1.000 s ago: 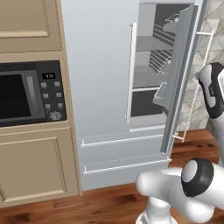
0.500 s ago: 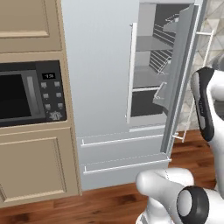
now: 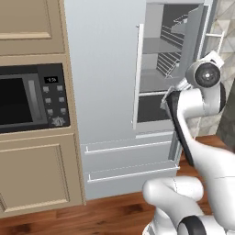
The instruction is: Retrieve the mango and orange from the fridge and place them into the bowl on the dining table.
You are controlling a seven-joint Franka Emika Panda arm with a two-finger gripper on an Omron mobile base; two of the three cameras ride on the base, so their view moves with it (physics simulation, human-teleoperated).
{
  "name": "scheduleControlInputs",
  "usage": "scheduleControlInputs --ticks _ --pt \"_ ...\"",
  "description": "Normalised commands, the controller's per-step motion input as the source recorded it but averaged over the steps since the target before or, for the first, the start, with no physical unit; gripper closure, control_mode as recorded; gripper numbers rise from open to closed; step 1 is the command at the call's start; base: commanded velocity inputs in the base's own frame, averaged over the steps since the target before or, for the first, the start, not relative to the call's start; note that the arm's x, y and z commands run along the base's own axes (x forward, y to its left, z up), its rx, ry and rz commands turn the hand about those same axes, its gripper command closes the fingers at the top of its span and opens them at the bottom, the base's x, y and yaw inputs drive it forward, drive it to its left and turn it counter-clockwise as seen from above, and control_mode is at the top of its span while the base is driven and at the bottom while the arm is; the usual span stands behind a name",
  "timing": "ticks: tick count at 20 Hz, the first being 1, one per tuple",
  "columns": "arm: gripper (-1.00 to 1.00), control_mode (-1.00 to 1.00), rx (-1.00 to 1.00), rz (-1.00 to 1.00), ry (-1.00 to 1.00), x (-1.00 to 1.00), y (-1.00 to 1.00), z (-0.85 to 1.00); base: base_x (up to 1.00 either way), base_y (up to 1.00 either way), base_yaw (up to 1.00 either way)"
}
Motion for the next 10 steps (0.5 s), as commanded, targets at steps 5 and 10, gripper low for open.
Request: scheduleControlInputs --ticks 5,10 --pt "-1.00 -1.00 -0.22 0.00 0.05 0.30 0.42 0.21 0.00 0.00 0.00" --pt "-1.00 -1.00 -0.11 -0.09 0.22 0.58 0.06 0.13 0.00 0.00 0.00"
